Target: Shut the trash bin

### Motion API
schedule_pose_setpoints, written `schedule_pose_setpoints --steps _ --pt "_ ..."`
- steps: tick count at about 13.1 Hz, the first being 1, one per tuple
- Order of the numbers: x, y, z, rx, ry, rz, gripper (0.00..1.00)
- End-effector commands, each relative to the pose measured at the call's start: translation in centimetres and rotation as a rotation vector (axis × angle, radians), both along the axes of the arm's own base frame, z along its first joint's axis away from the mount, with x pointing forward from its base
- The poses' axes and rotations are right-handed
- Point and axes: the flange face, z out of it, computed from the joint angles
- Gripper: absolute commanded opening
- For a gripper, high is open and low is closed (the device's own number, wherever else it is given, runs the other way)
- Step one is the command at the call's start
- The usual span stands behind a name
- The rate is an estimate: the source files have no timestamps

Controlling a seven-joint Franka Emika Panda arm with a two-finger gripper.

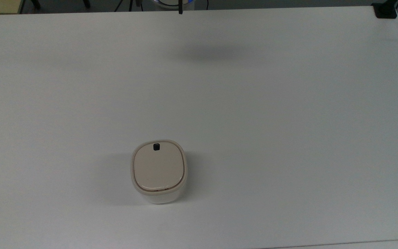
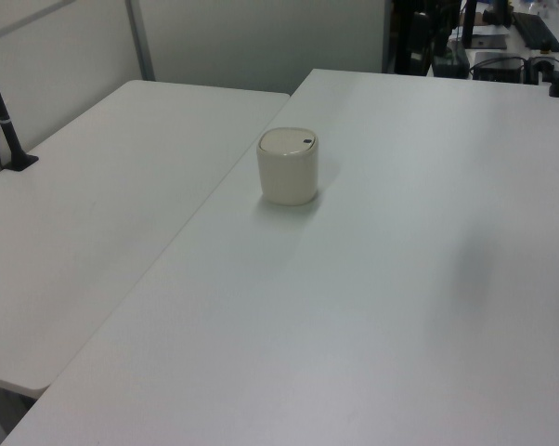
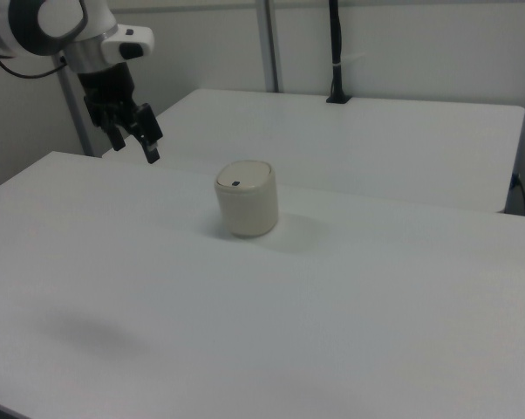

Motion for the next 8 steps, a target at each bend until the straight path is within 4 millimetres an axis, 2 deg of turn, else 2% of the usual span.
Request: schedule_pose_setpoints --steps 1,4,8 --pt "-0.97 -3.36 -0.22 0.003 0.026 0.158 1.00" --pt "-0.92 -4.01 -0.59 -0.007 0.043 0.265 1.00" --pt "-0.63 -3.58 -0.98 -0.003 0.049 0.216 1.00"
